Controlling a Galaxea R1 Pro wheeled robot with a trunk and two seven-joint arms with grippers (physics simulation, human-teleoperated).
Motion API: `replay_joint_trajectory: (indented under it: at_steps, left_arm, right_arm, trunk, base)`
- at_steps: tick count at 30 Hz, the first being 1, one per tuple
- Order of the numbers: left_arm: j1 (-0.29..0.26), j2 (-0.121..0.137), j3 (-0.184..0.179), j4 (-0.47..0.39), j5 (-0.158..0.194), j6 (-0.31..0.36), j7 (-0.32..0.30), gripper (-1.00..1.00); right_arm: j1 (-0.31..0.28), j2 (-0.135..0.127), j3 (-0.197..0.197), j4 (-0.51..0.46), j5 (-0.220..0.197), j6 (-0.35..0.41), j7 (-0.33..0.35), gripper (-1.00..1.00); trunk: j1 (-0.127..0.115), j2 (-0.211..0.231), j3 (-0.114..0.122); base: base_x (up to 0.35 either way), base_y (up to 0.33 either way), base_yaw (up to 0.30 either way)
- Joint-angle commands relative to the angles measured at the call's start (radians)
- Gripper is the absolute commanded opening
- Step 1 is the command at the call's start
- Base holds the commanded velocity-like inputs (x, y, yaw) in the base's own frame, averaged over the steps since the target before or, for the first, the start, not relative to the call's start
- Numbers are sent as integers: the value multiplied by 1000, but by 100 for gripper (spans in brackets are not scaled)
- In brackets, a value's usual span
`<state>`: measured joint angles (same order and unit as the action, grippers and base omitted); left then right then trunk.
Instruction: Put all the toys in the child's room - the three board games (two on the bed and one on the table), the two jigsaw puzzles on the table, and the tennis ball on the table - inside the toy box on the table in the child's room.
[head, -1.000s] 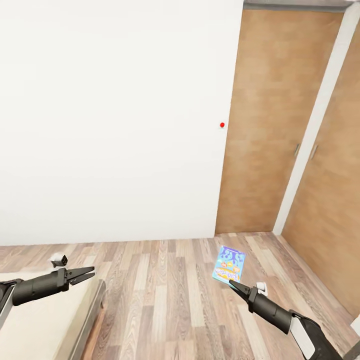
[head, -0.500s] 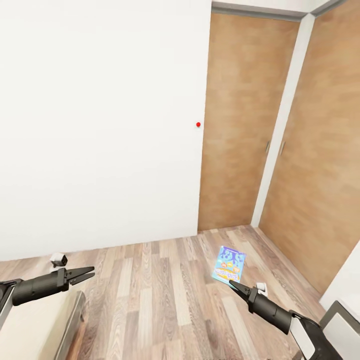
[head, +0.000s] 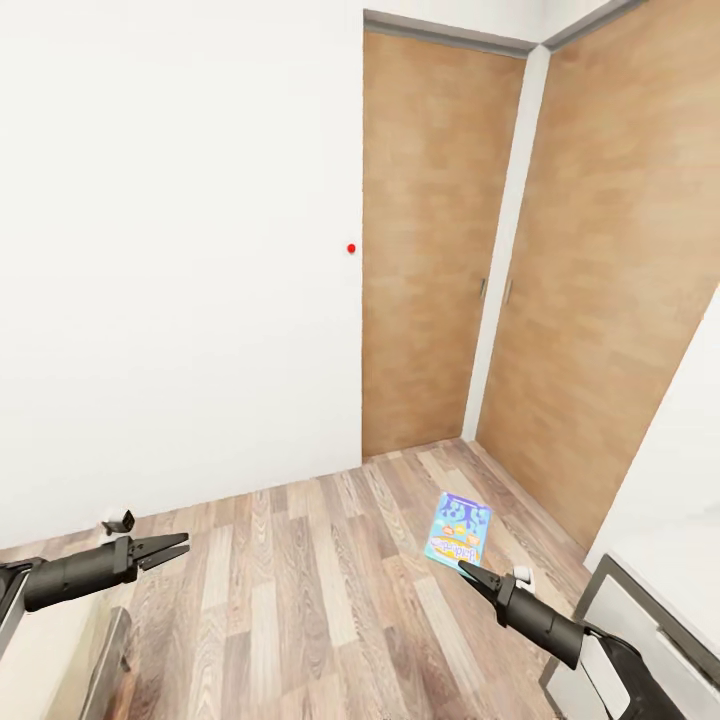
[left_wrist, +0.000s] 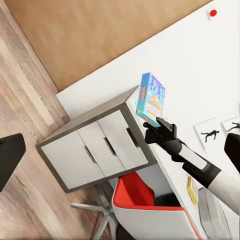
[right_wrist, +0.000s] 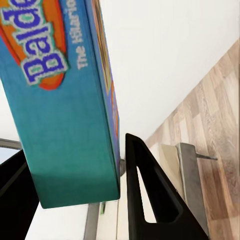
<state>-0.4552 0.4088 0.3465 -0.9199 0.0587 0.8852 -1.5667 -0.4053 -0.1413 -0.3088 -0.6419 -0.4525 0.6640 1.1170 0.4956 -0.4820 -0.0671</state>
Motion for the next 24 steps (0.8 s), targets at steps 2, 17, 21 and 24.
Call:
replay_joint_trajectory:
  at_steps: [2, 17, 21, 24]
  left_arm:
    - [0, 1, 0, 0, 0, 11, -4, 100]
    - [0, 1, 0, 0, 0, 11, -4, 100]
    - [0, 1, 0, 0, 1, 11, -4, 100]
    - [0, 1, 0, 0, 1, 11, -4, 100]
  right_arm:
    - [-1, 0, -1, 0, -6, 8, 2, -100]
    - [-1, -1, -3, 2, -7, 8, -2, -100]
    - [-1, 0, -3, 2, -8, 8, -3, -100]
    - [-1, -1, -4, 2, -8, 8, -3, -100]
  trunk:
    - [0, -2, -2]
    - [0, -2, -2]
    - [0, -2, 0]
    - [0, -2, 1]
  base:
    - [-40, 27, -278]
    - [-5, 32, -278]
    - [0, 16, -278]
    - [0, 4, -278]
